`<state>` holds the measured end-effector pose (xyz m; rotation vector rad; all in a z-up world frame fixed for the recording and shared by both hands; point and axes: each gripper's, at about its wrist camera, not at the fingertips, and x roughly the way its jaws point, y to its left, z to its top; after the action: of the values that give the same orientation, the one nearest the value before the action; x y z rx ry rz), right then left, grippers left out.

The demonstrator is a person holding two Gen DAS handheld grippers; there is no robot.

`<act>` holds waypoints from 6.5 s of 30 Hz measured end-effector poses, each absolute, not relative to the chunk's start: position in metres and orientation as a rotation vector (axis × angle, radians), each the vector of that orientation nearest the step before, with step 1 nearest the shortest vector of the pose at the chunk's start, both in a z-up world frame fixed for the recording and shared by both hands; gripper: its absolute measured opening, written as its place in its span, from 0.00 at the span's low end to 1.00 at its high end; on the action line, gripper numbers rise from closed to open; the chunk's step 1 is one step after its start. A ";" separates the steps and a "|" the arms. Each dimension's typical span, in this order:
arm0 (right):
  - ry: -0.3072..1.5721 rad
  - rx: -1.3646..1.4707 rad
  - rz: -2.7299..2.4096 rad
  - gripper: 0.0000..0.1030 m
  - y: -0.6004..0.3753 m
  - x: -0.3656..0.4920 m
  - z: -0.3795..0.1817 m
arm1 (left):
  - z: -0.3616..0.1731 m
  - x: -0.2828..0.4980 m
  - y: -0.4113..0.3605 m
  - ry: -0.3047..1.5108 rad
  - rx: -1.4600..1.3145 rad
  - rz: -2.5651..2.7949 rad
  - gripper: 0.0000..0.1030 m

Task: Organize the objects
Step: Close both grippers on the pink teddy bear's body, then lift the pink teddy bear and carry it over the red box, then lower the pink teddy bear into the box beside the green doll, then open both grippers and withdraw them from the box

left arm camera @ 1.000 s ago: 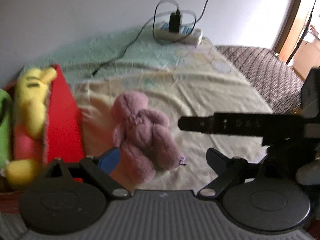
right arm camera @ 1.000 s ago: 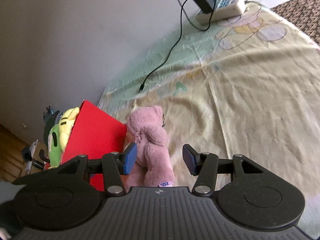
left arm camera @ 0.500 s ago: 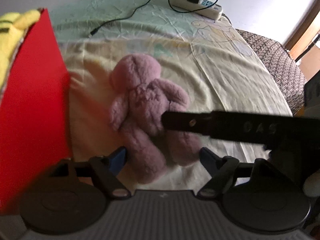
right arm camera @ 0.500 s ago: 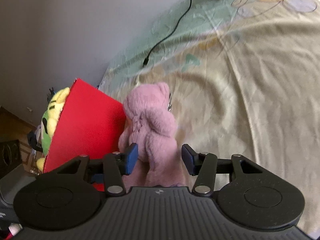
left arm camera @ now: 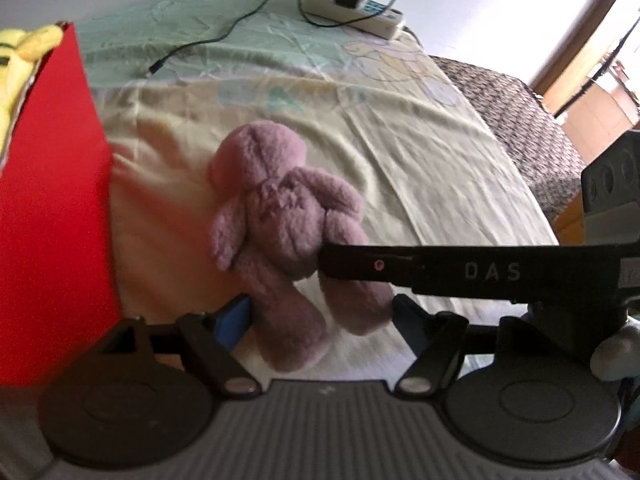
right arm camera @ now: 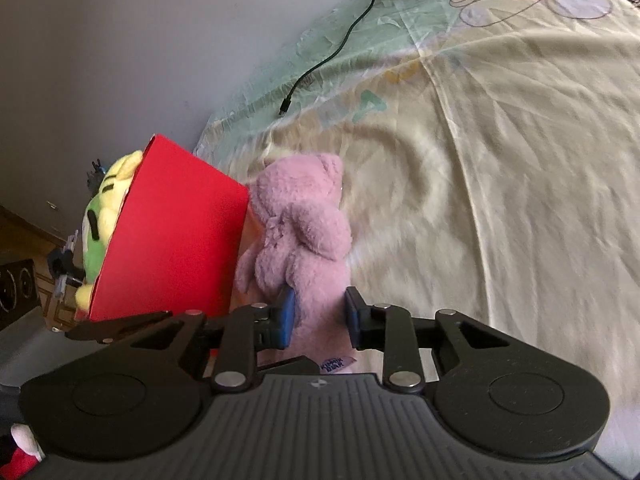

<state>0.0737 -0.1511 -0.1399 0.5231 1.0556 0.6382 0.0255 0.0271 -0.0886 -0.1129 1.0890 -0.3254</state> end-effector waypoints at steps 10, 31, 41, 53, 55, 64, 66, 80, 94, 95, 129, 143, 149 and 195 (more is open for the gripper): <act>1.101 0.468 0.640 0.27 -0.163 0.022 -0.135 | -0.090 -0.025 0.019 1.116 -0.074 -0.452 0.72; 1.092 0.465 0.668 0.55 -0.160 -0.003 -0.127 | -0.085 -0.072 0.045 1.083 -0.154 -0.427 0.85; 1.098 0.550 0.635 0.54 -0.164 0.024 -0.144 | -0.090 -0.039 0.033 1.086 -0.167 -0.401 0.87; 1.112 0.493 0.794 0.40 -0.136 0.031 -0.135 | -0.106 -0.028 0.045 1.138 -0.197 -0.354 0.88; 1.125 0.516 0.786 0.40 -0.137 0.034 -0.138 | -0.107 -0.027 0.043 1.139 -0.191 -0.350 0.89; 1.073 0.465 0.826 0.34 -0.139 0.022 -0.120 | -0.100 -0.036 0.037 1.121 -0.152 -0.350 0.89; 1.048 0.455 0.842 0.33 -0.141 0.016 -0.111 | -0.093 -0.039 0.037 1.105 -0.151 -0.350 0.89; 0.807 0.516 0.939 0.32 -0.129 -0.013 -0.027 | 0.000 -0.077 0.075 0.835 -0.163 -0.367 0.89; 0.646 0.525 1.084 0.32 0.014 -0.012 0.034 | 0.072 -0.107 0.223 0.626 -0.170 -0.272 0.89; 0.632 0.520 1.096 0.31 0.029 -0.010 0.037 | 0.075 -0.107 0.236 0.617 -0.175 -0.262 0.89; 0.710 0.373 0.886 0.22 0.168 0.033 -0.037 | -0.021 -0.026 0.364 0.811 -0.170 -0.169 0.88; 0.664 0.230 0.844 0.19 0.161 0.029 -0.039 | -0.024 -0.033 0.341 0.822 -0.050 -0.143 0.89; 0.673 0.244 0.840 0.19 0.164 0.033 -0.039 | -0.024 -0.028 0.339 0.850 -0.056 -0.106 0.92; 0.724 0.338 0.593 0.23 0.108 0.010 -0.019 | -0.040 -0.006 0.308 0.939 0.101 0.043 1.00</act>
<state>0.0097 0.1076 -0.0188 0.3379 0.7238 0.5930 -0.0058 0.3082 -0.0401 0.1013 0.9385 0.0429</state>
